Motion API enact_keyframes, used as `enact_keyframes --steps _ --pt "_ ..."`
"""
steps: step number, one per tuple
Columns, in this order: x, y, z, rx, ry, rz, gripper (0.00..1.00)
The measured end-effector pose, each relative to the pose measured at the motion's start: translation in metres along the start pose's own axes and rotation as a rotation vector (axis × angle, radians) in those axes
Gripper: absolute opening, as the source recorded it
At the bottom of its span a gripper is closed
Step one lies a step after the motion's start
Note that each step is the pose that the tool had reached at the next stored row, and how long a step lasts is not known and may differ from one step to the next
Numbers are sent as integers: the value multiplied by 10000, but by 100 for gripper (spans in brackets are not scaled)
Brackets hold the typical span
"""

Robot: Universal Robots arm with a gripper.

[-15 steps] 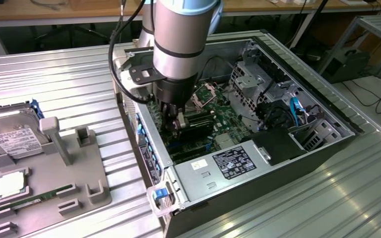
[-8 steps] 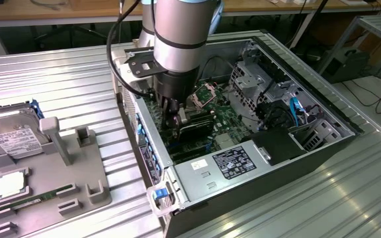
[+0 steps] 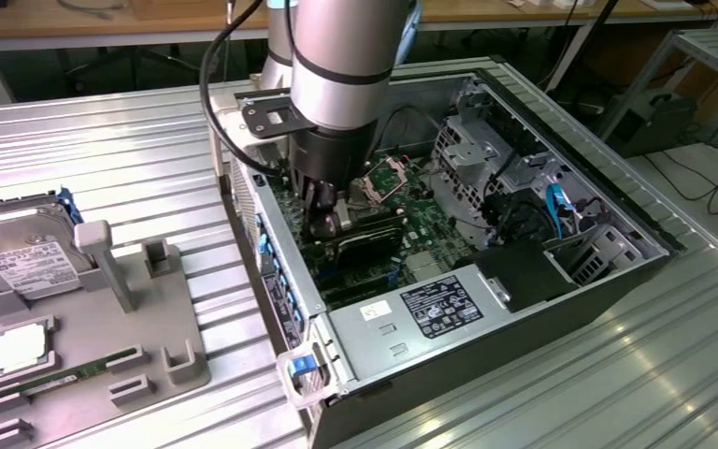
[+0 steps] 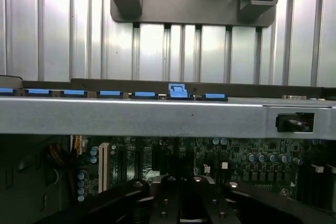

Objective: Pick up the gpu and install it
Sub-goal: 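Press down on the gpu until it lock into place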

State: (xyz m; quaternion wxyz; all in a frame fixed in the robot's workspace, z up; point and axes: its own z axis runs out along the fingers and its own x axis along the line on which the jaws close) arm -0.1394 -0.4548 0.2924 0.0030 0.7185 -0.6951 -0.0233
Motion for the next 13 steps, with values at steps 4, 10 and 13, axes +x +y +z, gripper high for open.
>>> enact_keyframes --steps 4,10,13 --pt "1 -13 -1 -516 -17 14 11" --pt "0 -14 -1 -1167 -39 32 11" --pt "1 -14 -1 -1192 -40 34 11"
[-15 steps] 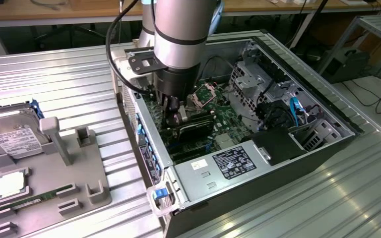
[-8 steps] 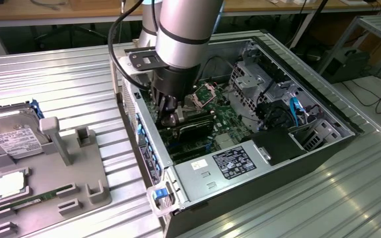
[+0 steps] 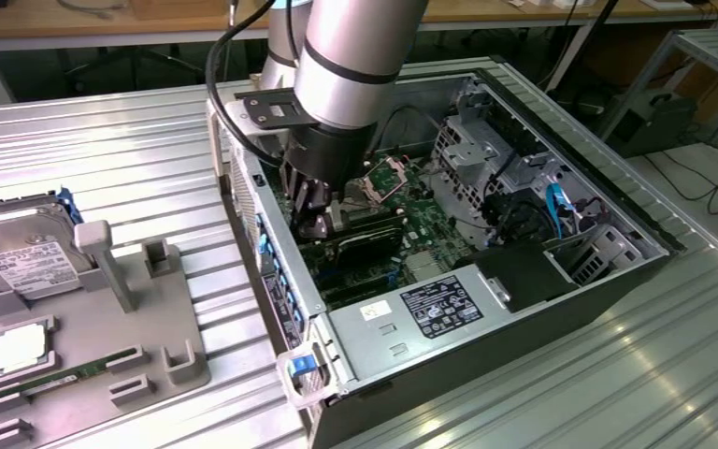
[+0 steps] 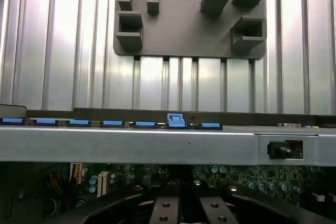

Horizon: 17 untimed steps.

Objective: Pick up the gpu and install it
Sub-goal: 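Press down on the gpu until it lock into place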

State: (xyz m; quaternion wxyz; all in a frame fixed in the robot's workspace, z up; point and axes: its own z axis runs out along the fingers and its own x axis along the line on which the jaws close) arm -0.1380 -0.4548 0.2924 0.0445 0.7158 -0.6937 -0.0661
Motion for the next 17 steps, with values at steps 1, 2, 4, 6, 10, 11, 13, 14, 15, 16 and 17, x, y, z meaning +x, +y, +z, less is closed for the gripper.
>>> enact_keyframes --steps 1,2,4,6,10,11,13,14,15,16,17 --pt "0 -1 1 -5 0 0 11" --pt "0 -1 2 -15 -2 0 11" --pt "0 -3 6 -70 -4 -1 11" --pt "1 -4 10 -209 -8 2 11" --pt "1 -16 18 -501 -18 15 11" --pt "1 -25 19 -507 -19 16 11" --pt "3 -61 20 -495 -20 13 11" --pt "3 -64 20 -477 -24 11 11" --pt "3 -69 18 -468 -30 10 11" --pt "3 -74 17 -459 -33 9 11" --pt "3 -79 15 -450 -33 9 11"
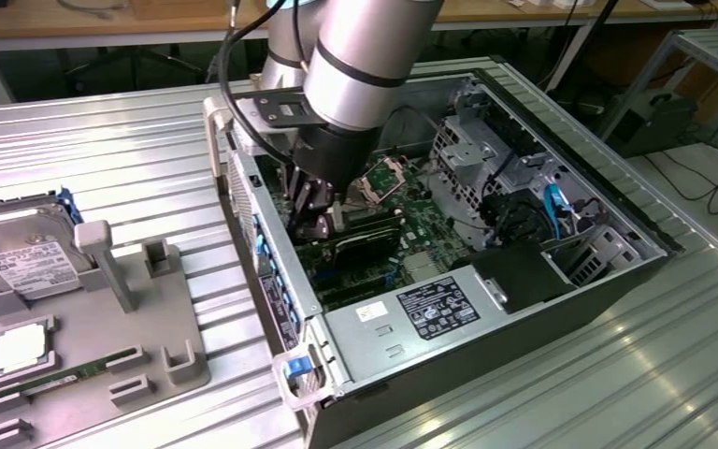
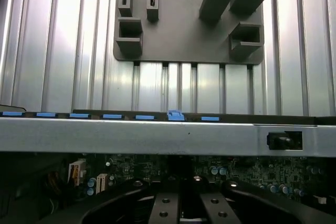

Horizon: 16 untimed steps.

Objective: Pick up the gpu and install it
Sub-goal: 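Press down on the gpu until it lock into place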

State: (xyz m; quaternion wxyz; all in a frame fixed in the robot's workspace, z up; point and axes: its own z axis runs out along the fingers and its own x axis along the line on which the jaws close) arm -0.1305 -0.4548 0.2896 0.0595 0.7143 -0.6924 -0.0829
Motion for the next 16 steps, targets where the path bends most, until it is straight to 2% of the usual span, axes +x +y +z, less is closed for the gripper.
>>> enact_keyframes --steps 2,3,4,5,6,7,8,9,14,16 --pt "1 -6 -1 41 1 0 11" --pt "1 -6 -2 105 4 -3 11" --pt "0 -7 -1 189 5 -7 11" --pt "0 -7 -2 301 11 -14 11" --pt "-1 -7 -3 444 20 -25 11" --pt "-2 -7 -2 606 24 -38 11" --pt "-4 -7 -2 893 37 -62 11" --pt "-6 -7 -1 1111 47 -78 11" --pt "-20 -8 -1 2018 85 -144 11" --pt "-26 -7 0 2349 98 -162 11"
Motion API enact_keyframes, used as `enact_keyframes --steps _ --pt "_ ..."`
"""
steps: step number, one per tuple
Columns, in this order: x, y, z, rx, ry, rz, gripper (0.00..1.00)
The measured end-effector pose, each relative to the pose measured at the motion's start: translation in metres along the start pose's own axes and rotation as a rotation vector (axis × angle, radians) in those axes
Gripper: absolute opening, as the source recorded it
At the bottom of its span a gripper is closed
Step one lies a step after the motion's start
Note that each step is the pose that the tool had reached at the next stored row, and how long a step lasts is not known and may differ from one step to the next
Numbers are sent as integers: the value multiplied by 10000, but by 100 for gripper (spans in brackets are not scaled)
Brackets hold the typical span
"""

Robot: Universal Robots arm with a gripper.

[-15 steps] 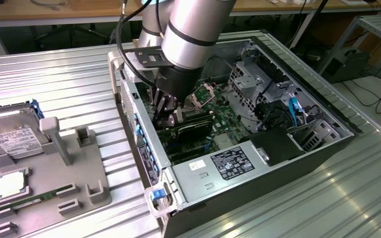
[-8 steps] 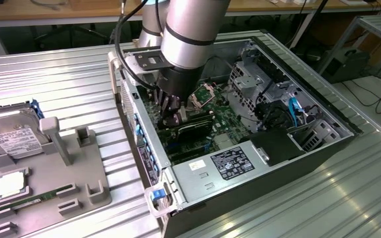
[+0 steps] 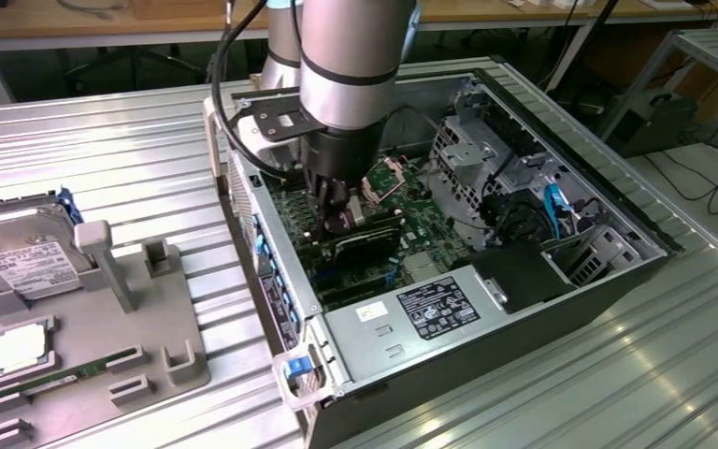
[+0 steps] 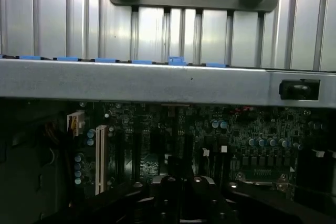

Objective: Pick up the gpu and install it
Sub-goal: 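Press down on the gpu until it lock into place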

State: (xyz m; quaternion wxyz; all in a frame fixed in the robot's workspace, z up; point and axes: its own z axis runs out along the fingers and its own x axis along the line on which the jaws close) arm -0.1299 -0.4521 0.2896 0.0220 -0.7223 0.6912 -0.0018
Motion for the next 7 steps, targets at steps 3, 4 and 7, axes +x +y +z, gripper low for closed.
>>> enact_keyframes --steps 3,4,7 --pt "0 2 0 64 2 -3 11" --pt "0 3 0 64 3 -2 11" --pt "0 3 -1 63 3 -2 11"
